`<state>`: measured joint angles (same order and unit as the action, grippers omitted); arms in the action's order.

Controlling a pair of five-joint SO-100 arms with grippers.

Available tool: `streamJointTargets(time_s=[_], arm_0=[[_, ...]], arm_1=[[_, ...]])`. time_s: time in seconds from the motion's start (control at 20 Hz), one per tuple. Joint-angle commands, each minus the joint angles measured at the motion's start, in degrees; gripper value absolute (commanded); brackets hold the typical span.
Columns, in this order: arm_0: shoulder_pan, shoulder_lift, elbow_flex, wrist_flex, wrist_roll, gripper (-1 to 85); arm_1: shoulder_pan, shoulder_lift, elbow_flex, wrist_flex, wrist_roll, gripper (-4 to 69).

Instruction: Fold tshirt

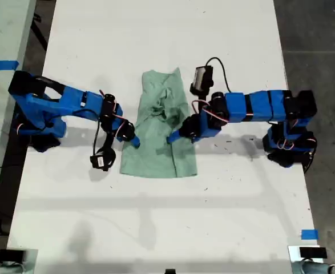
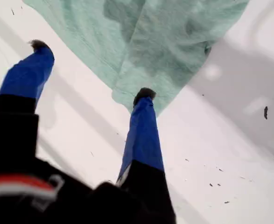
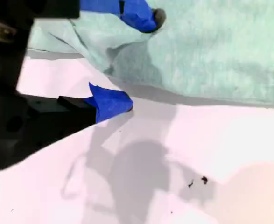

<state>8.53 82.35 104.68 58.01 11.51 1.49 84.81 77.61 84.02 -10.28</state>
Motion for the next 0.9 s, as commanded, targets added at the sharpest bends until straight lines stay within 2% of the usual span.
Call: streamJointTargets(time_s=[0.0, 0.15, 0.35, 0.6, 0.85], arm_0=[[0.18, -1.49, 2.64, -5.98, -2.46, 16.6], [-0.09, -1.14, 4.83, -7.12, -4.13, 0.8], [-0.09, 1.14, 3.78, -4.57, -4.83, 0.1], [-1.49, 5.1, -0.53, 3.16, -4.92, 0.5], [-3.16, 8.7, -9.05, 13.8, -5.19, 0.1]], arm_1=[[-0.09, 4.57, 0.26, -0.7, -0.18, 32.0], [-0.35, 5.27, 2.46, -2.11, 0.18, 31.9], [0.0, 5.45, 4.04, -3.96, -0.26, 31.6], [0.09, 5.45, 5.36, -5.01, -0.26, 30.9], [-0.09, 6.33, 6.77, -5.71, 0.09, 30.7]])
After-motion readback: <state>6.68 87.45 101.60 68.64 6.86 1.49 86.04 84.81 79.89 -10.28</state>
